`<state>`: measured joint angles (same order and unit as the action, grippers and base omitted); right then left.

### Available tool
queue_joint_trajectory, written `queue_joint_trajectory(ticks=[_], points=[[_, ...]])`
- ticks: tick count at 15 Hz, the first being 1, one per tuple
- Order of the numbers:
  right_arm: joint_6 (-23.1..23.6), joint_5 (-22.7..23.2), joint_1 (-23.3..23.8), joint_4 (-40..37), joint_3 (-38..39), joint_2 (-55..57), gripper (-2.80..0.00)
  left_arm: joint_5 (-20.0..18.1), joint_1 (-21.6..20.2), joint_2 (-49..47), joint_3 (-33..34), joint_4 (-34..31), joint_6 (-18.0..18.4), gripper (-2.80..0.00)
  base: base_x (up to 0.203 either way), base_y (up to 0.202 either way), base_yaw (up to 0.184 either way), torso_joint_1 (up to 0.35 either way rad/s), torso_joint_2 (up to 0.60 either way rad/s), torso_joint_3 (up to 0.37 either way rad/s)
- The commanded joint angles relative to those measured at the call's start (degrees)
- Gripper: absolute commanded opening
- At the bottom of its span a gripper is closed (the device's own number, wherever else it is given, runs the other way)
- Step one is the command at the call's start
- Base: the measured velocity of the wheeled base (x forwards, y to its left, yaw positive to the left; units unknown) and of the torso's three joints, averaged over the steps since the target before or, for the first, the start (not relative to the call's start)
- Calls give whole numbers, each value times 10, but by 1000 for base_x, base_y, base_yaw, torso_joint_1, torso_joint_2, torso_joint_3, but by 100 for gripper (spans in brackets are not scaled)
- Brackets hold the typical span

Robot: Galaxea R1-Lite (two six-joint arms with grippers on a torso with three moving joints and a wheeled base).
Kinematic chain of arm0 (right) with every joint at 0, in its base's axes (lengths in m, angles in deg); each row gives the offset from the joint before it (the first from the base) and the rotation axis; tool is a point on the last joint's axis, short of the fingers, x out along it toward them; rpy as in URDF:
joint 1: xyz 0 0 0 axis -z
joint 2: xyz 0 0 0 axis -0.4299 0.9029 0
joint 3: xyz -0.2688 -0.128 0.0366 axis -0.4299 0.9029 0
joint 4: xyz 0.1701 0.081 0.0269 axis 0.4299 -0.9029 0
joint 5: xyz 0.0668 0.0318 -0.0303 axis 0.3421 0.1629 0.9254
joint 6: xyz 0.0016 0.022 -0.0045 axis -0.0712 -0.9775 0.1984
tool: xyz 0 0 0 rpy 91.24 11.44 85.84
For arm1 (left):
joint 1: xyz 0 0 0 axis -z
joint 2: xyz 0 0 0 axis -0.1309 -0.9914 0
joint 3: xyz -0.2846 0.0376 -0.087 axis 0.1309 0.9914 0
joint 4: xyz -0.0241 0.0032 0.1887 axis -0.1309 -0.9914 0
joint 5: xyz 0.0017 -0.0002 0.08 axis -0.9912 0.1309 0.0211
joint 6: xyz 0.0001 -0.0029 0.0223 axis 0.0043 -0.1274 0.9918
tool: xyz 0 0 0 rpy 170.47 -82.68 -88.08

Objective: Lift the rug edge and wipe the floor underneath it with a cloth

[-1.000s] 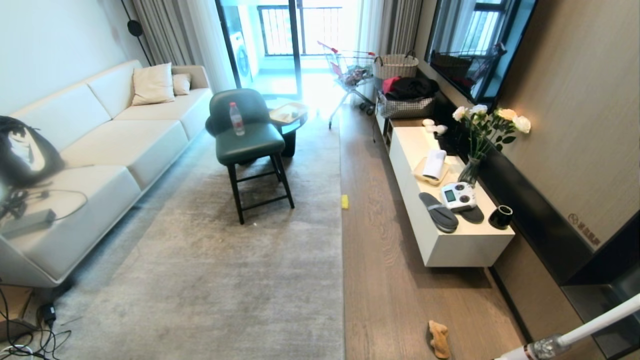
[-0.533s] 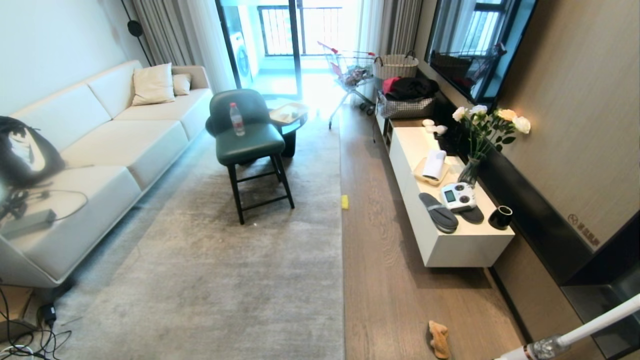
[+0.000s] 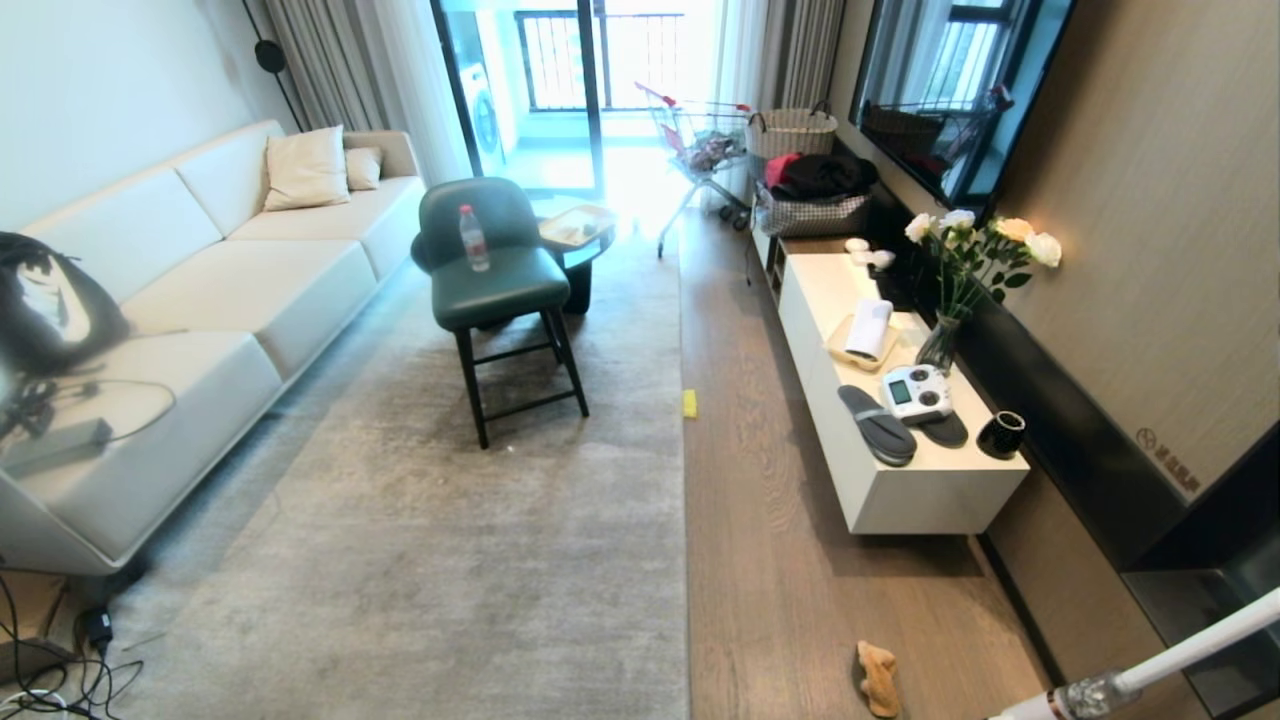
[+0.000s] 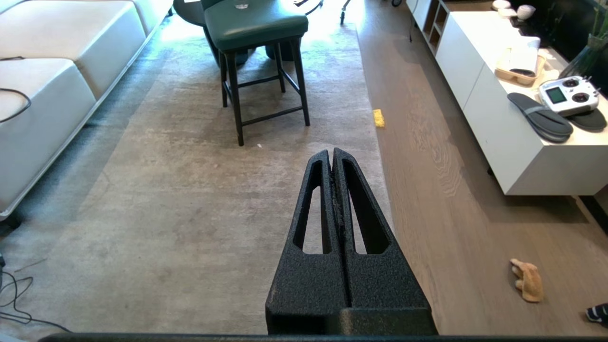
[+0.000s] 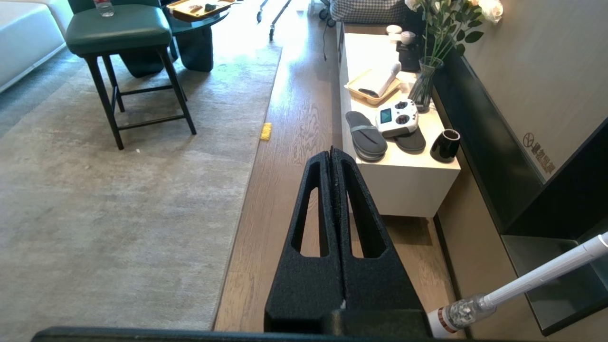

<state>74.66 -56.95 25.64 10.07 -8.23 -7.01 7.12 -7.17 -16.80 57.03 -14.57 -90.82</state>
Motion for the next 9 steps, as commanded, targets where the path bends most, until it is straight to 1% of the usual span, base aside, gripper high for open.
queue_joint_trajectory(ticks=[1,9], points=[[-1,0,0,1,0,0,-280,0,0,0,0,0,0,-280,0,0,0,0,0,0],[1,-4,0,0,0,1,-280,0,0,0,0,0,0,-280,0,0,0,0,0,0]])
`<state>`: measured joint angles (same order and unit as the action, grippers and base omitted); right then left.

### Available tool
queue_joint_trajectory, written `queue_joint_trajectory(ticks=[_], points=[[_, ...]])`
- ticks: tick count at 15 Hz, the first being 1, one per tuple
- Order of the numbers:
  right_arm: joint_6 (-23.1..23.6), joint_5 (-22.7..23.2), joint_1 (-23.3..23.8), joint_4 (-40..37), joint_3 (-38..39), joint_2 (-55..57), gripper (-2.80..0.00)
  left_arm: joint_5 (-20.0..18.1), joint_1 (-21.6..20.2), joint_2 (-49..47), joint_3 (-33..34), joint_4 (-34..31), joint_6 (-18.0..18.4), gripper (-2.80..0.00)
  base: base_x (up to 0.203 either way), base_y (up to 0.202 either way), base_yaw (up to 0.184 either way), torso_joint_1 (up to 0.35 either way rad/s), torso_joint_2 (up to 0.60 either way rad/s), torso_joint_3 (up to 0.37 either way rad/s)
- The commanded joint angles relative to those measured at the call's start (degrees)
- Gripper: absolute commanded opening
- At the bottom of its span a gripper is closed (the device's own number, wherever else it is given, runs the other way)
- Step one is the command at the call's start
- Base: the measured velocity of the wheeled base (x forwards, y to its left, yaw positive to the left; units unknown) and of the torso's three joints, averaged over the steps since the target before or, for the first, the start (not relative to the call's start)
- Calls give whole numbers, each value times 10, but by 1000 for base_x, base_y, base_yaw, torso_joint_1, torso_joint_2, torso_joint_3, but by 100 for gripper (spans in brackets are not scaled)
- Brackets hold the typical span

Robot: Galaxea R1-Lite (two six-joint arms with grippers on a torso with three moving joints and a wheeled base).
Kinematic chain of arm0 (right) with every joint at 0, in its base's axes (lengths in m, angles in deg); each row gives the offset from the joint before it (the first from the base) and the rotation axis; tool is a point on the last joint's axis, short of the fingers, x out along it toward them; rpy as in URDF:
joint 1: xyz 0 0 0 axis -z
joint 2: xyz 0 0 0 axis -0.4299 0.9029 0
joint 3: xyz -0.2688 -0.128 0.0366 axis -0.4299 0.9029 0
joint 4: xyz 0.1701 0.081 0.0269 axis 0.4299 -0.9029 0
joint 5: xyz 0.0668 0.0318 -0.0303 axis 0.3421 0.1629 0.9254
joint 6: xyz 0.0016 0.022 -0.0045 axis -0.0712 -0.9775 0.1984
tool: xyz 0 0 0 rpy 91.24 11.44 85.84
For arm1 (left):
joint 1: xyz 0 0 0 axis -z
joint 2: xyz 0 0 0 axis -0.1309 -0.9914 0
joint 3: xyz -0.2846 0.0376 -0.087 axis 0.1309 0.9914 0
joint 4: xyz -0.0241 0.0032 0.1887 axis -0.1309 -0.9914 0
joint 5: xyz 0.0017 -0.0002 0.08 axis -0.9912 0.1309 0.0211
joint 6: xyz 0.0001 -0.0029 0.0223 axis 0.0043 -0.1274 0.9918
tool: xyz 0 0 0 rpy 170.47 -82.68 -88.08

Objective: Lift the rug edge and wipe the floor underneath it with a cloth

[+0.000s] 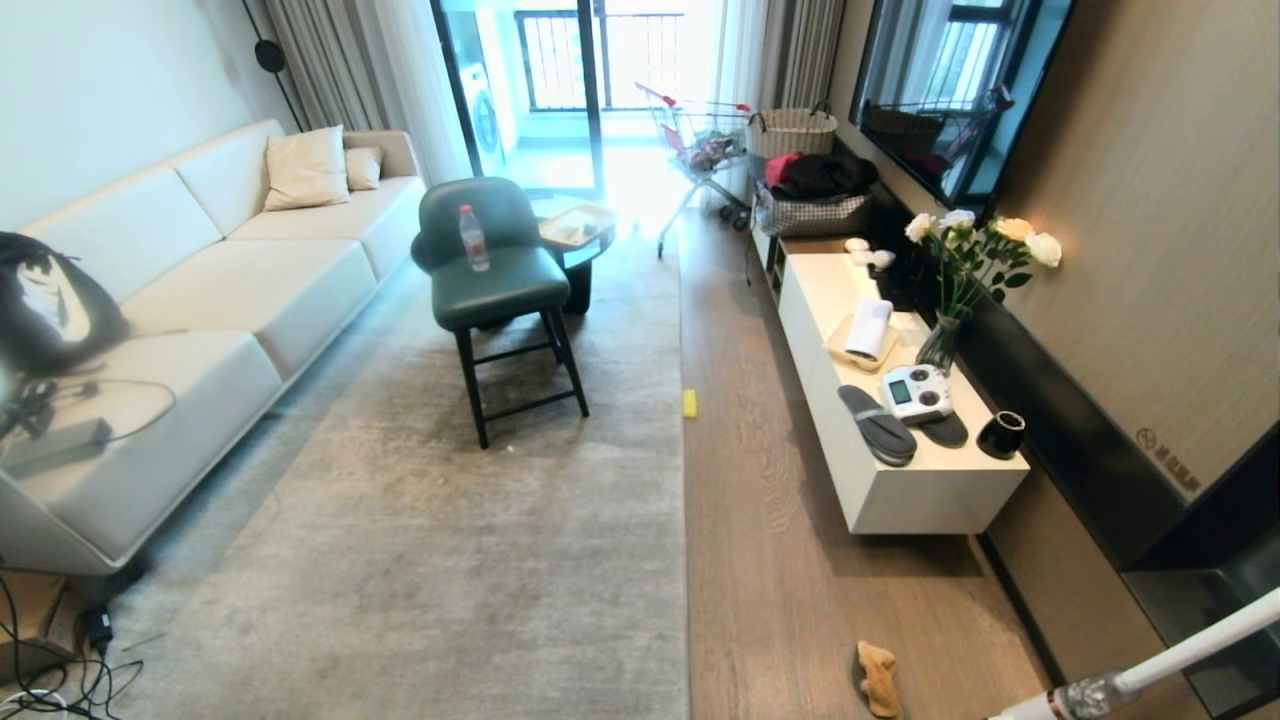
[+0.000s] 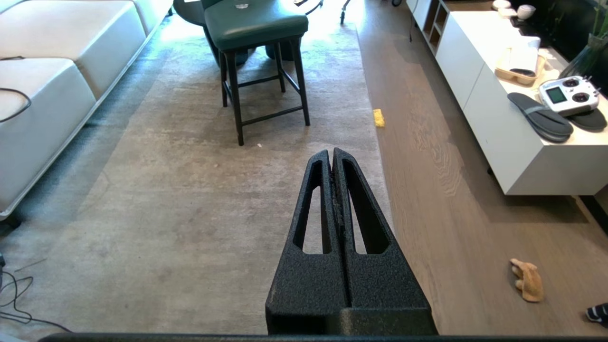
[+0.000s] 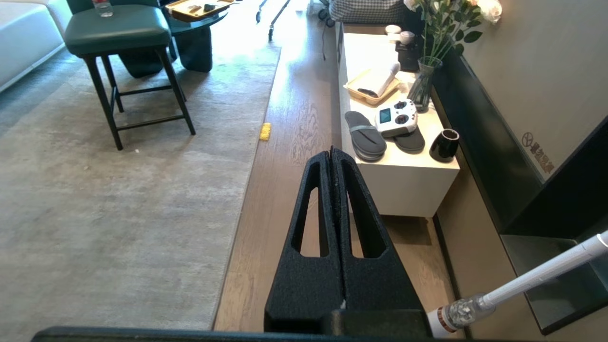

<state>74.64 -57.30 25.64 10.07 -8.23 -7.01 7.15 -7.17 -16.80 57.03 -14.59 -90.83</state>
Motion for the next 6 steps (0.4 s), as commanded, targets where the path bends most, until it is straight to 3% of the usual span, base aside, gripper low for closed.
queue_joint_trajectory(ticks=[1,6], points=[[-3,-21,0,0,0,1,-280,0,0,0,0,0,0,-280,0,0,0,0,0,0],[-46,-26,0,3,0,1,-280,0,0,0,0,0,0,-280,0,0,0,0,0,0]])
